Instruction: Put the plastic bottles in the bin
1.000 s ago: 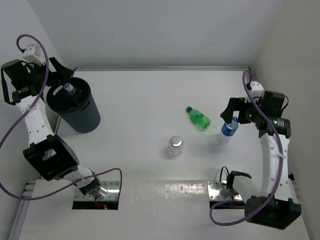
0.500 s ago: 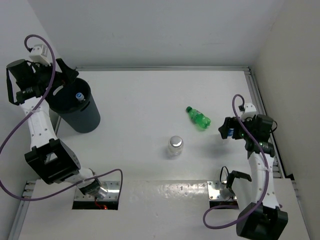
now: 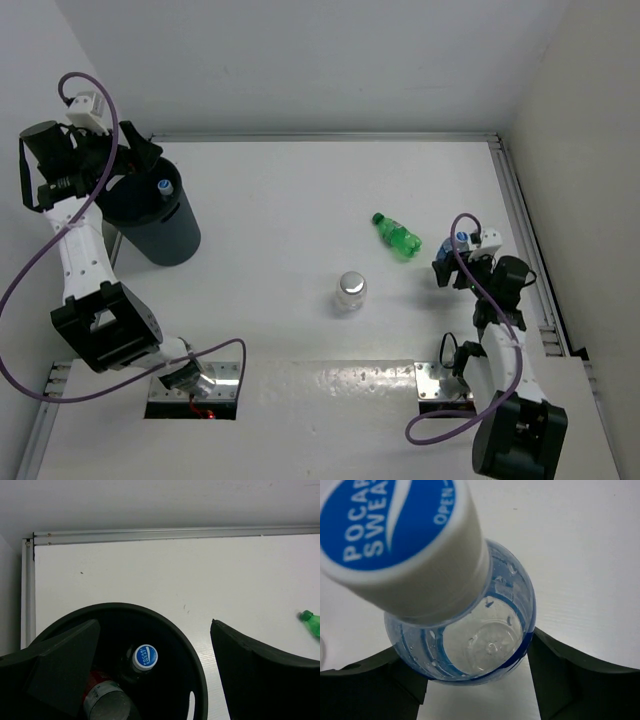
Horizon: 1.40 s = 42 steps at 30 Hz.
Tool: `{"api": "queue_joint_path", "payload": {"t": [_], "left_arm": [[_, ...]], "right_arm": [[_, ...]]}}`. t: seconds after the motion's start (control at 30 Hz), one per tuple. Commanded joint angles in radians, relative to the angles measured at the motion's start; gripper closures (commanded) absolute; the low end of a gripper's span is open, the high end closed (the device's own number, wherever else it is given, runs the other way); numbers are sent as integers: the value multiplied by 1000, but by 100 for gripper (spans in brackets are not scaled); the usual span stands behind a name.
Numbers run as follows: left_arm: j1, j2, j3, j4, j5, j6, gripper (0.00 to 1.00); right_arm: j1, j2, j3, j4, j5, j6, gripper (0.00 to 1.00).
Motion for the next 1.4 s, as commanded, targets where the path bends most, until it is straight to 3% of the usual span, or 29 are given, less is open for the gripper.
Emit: {"api": "queue_joint_path", "payload": {"t": [0.0, 0.03, 0.07, 0.17, 0.23, 0.33, 0.43, 0.47, 0.57, 0.6, 0.7, 0.9, 1.2, 1.37], "left_arm": [[-9, -63, -1, 27, 55, 41, 1], [-9, -63, -1, 27, 73, 53, 1], [-9, -74, -1, 27, 140, 70, 1], [-23, -74, 20, 27, 335, 95, 3], [-58, -83, 48, 27, 453, 95, 6], [-194, -115, 84, 37, 582, 96, 13], [-404, -170, 84, 37, 560, 136, 18], [-516, -171, 84, 37, 529, 147, 18], [-715, -172, 94, 37, 459, 138, 18], [-756, -172, 103, 37, 445, 138, 18], [-892, -135, 127, 37, 414, 127, 22], [-1062, -80, 154, 37, 382, 104, 23], [-1146, -1, 163, 110, 334, 11, 27], [-1146, 20, 134, 233, 377, -103, 40]], "right_arm": [[-3, 12, -8, 235, -22, 34, 31], [-5, 9, -5, 232, -25, 31, 36], [-5, 6, 13, 209, -26, 37, 48], [-5, -3, 128, 136, -101, 55, 71], [5, 6, 225, 44, -214, 80, 77], [73, 24, 411, -153, -375, 98, 82], [218, 90, 590, -339, -433, 62, 88], [295, 104, 622, -372, -431, 51, 91], [504, 172, 773, -501, -390, 12, 97], [608, 208, 809, -541, -353, -12, 98], [722, 244, 862, -564, -315, -14, 100], [814, 316, 916, -566, -279, -23, 100], [848, 347, 972, -587, -244, -75, 100], [853, 347, 968, -592, -238, -95, 100]]}}
